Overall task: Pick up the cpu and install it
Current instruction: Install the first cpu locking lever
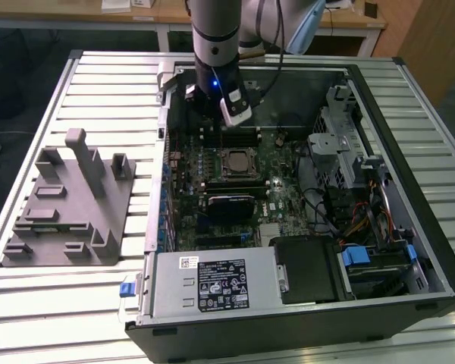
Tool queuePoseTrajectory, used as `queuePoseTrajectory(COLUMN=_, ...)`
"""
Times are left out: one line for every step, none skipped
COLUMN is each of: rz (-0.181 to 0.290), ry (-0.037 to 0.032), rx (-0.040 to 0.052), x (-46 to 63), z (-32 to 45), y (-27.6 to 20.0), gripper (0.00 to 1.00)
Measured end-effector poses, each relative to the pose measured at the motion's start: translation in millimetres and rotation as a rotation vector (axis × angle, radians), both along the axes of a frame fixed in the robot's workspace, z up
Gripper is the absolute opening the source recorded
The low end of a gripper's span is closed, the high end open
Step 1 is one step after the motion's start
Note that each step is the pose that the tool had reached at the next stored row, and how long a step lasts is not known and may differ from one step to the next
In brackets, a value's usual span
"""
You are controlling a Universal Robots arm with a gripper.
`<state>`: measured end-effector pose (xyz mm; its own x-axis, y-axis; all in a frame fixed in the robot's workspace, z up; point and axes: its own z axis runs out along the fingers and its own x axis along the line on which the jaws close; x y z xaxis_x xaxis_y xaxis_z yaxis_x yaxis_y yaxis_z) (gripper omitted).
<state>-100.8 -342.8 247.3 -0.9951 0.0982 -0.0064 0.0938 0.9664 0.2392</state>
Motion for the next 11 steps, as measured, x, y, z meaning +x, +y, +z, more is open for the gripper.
queuePoseTrajectory(rz=0.0, ry=0.0, rx=0.0, x=4.5, z=0.0, y=0.0, gripper=0.11)
queuePoseTrajectory(rz=0.0, ry=0.0, rx=0.0, x=9.0, z=0.0, y=0.0, gripper=0.11)
queuePoseTrajectory(rz=0.0, ry=0.0, rx=0.0, x=13.5, z=0.0, y=0.0, gripper=0.11)
queuePoseTrajectory(rz=0.0, ry=0.0, rx=0.0, x=18.0, z=0.0, y=0.0, gripper=0.11)
queuePoseTrajectory(rz=0.0, ry=0.0, rx=0.0, x=22.4, z=0.0, y=0.0, gripper=0.11)
queuePoseTrajectory(rz=0.0, ry=0.0, rx=0.0, x=27.2, z=0.0, y=0.0, gripper=0.11)
queuePoseTrajectory(rz=0.0, ry=0.0001, rx=0.0, x=30.7, z=0.0, y=0.0, gripper=0.11)
queuePoseTrajectory(rz=0.0, ry=0.0001, rx=-0.0002, x=32.3, z=0.0, y=0.0, gripper=0.11)
queuePoseTrajectory(rz=0.0, ry=0.0001, rx=-0.0001, x=32.4, z=0.0, y=0.0, gripper=0.11)
queuePoseTrajectory(rz=0.0, ry=0.0001, rx=0.0, x=32.5, z=0.0, y=0.0, gripper=0.11)
queuePoseTrajectory(rz=0.0, ry=0.0, rx=0.0, x=32.5, z=0.0, y=0.0, gripper=0.11)
